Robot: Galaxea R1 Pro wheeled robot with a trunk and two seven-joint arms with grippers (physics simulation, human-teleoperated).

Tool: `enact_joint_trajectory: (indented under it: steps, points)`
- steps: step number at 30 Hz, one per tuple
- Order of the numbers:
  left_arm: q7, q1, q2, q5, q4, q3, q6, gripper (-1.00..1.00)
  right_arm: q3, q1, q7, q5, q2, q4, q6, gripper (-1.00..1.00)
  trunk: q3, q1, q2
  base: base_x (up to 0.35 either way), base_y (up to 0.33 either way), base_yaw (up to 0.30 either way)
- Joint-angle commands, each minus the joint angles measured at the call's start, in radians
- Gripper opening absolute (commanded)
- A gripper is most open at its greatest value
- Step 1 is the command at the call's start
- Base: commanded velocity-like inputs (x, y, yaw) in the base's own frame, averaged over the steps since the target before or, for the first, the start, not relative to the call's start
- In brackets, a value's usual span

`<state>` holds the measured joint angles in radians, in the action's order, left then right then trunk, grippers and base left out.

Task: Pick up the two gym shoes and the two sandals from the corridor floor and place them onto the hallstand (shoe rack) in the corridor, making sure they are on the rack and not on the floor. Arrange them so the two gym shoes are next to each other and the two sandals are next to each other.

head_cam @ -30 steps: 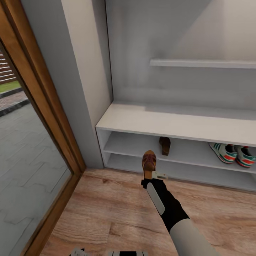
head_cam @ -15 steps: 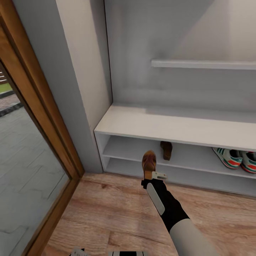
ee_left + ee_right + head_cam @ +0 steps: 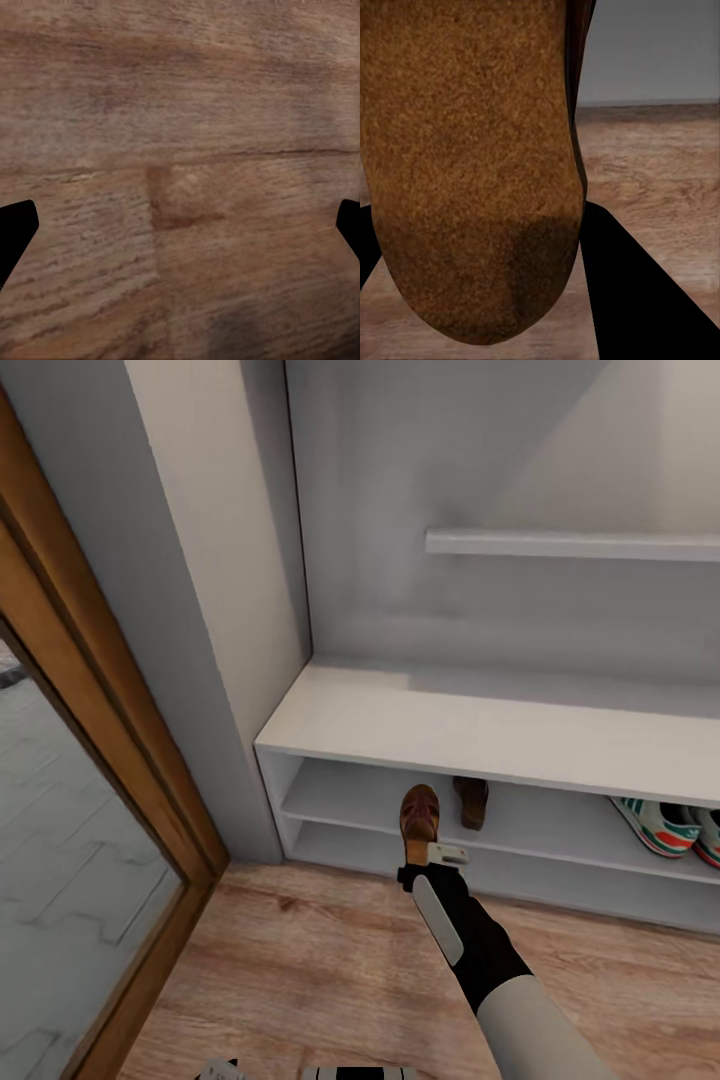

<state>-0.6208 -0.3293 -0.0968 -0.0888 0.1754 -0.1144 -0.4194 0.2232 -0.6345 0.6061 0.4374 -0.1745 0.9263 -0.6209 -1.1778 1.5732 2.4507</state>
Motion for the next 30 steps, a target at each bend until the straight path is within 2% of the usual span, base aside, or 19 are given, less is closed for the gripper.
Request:
enact_joint_trajectory:
  steps: [1, 9, 30]
  points:
    - [-0.003, -0.001, 0.000, -0.010, -0.001, -0.008, -0.004, 1.00, 0.002, -0.001, 0.010, 0.012, 0.000, 0.001, 0.000, -1.00, -0.001, 0.000, 0.000, 0.130, -0.071, 0.000]
    - [-0.002, -0.001, 0.000, -0.010, -0.001, -0.008, -0.004, 1.00, 0.002, -0.001, 0.011, 0.011, 0.000, 0.000, 0.000, -1.00, -0.001, 0.000, 0.000, 0.196, -0.124, 0.000]
    - [-0.005, -0.001, 0.000, -0.011, -0.001, -0.008, -0.005, 1.00, 0.002, -0.001, 0.012, 0.010, 0.000, 0.000, 0.000, -1.00, -0.001, 0.000, 0.000, 0.091, -0.054, 0.000]
